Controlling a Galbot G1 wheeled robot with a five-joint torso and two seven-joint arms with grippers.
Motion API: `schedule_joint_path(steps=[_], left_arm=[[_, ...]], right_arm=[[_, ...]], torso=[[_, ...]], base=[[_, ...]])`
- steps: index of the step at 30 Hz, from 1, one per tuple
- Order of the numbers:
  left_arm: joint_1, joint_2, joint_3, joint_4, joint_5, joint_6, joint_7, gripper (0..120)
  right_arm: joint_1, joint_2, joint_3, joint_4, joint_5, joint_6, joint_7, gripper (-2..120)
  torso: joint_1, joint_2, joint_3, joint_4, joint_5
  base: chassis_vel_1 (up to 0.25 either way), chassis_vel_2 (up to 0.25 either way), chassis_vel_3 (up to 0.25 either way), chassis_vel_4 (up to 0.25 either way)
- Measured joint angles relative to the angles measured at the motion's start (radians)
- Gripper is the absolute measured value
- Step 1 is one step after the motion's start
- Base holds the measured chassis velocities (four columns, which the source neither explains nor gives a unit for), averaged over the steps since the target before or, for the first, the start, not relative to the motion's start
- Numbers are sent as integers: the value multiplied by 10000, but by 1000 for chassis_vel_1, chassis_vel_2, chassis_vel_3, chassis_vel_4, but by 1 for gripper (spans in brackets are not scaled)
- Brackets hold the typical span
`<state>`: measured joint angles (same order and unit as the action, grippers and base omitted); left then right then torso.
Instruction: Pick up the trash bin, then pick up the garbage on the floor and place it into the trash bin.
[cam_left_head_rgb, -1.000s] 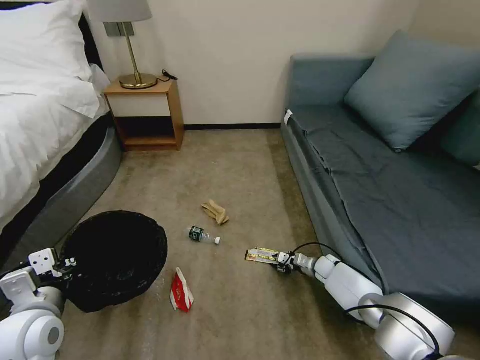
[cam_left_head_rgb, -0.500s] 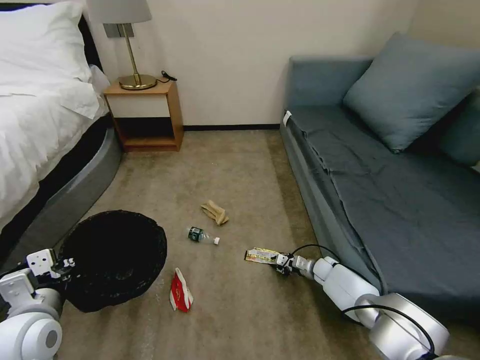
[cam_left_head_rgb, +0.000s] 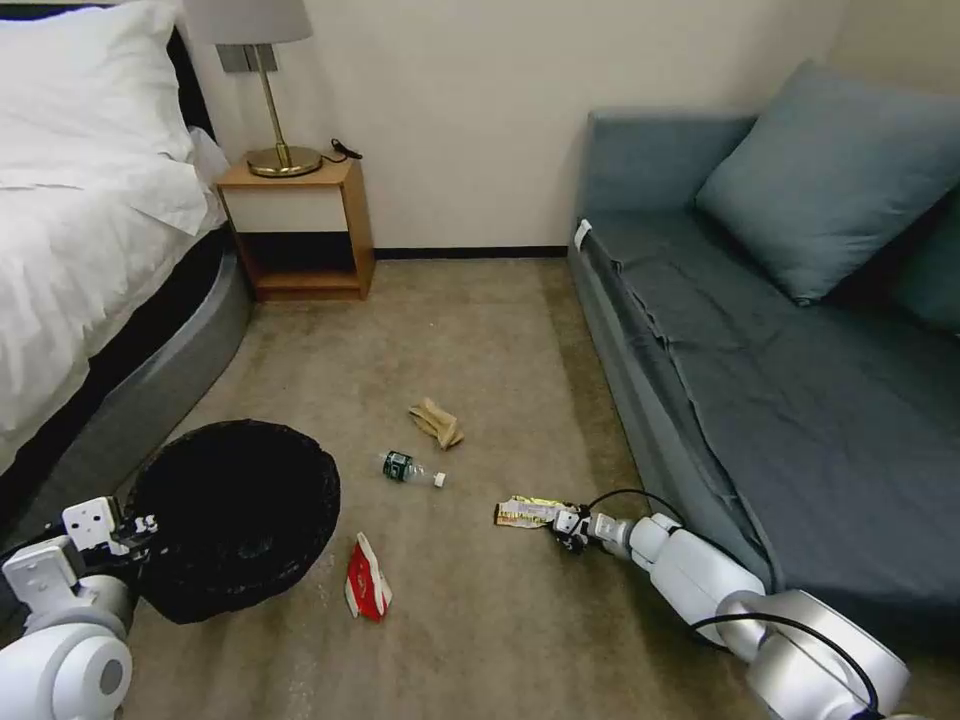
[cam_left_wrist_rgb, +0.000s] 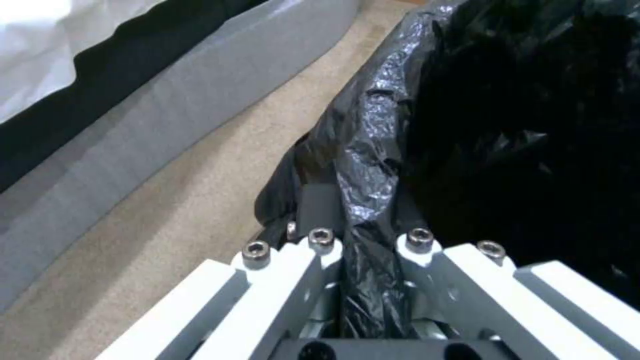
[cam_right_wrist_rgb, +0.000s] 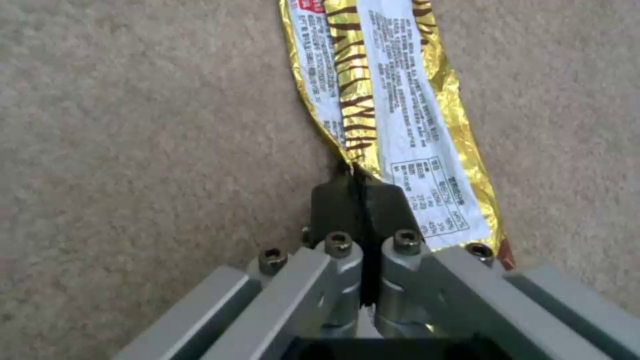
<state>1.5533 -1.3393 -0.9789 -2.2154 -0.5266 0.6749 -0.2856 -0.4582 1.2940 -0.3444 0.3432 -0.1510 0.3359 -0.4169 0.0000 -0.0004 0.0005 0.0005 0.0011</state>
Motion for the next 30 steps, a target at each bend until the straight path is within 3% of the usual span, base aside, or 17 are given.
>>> schedule_joint_path(steps=[2, 3, 5, 15, 22, 26, 30], left_arm=[[0, 0, -1, -1, 6, 0, -9, 4], [-9, 0, 1, -2, 5, 0, -9, 4], [-36, 1, 12, -15, 3, 0, -1, 4], [-59, -33, 88, -18, 22, 16, -27, 4], [-191, -36, 234, 81, 74, 41, -37, 4], [-257, -8, 320, 143, 89, 48, -40, 4], [-351, -1, 559, 308, 201, 44, -69, 4]], right_arm=[[-22, -134, -14, 183, 75, -57, 17, 0], [-52, -251, -66, 365, 210, -76, 9, 0], [-82, -419, -139, 709, 465, -95, 0, 0], [-259, -1021, -200, 1652, 1080, -7, 12, 0], [-553, -2437, -116, 3393, 2073, 15, 133, 0], [-615, -2859, 311, 3967, 2240, 398, 156, 0], [-872, -3474, 867, 5416, 2883, 554, 186, 0]], torso=[[0, 0, 0, -7, -19], [0, 0, 1, -21, -27], [1, -1, 2, -17, -5], [1, -1, -3, 0, -3], [0, 1, -4, 12, 4], [0, 1, -4, 9, 4], [0, 1, -4, -4, -9]], base=[[0, 0, 0, 0], [0, 0, 0, 0], [0, 0, 0, 0], [0, 0, 0, 0], [0, 0, 0, 0], [0, 0, 0, 0], [0, 0, 0, 0]])
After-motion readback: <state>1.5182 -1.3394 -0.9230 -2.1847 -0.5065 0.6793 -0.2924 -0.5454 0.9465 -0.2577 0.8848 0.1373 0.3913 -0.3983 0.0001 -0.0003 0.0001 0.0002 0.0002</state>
